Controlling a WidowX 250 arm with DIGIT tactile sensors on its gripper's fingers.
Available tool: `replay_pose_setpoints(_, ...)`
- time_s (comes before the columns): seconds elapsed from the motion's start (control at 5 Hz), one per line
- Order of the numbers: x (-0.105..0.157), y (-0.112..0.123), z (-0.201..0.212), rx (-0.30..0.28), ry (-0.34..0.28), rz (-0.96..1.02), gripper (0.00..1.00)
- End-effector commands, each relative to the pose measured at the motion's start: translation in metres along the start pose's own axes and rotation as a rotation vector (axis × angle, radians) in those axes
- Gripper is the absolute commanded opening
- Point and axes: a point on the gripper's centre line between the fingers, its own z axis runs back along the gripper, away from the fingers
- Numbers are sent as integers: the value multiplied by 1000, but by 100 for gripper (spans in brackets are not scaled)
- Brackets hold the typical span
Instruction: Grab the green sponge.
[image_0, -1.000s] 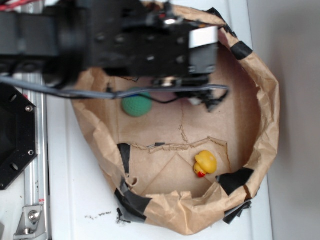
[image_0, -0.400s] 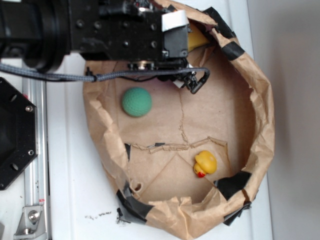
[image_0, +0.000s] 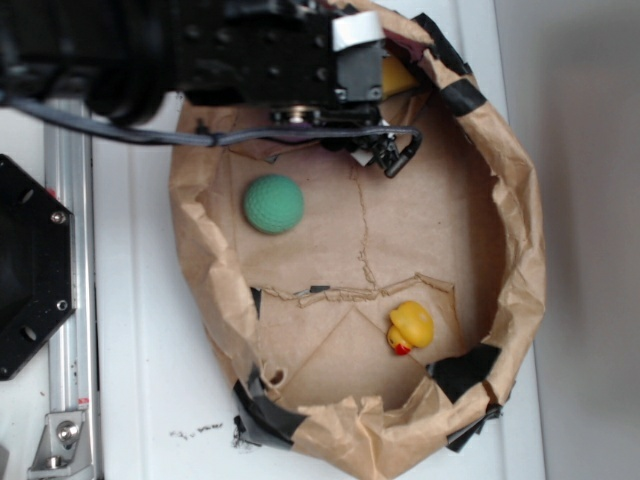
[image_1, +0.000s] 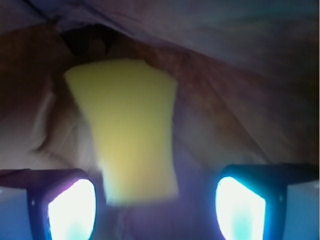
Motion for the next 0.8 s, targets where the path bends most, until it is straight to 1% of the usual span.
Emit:
replay_pose_setpoints(0.0,45,9,-7,33,-50,-69,100)
replay_pose_setpoints(0.2,41,4,-13,36,-22,-95,100)
replay_pose_setpoints(0.4,36,-1,-11,25,-15,-120,0)
replay_pose_setpoints(0.6,32,-4,-6,15,0,-146,0)
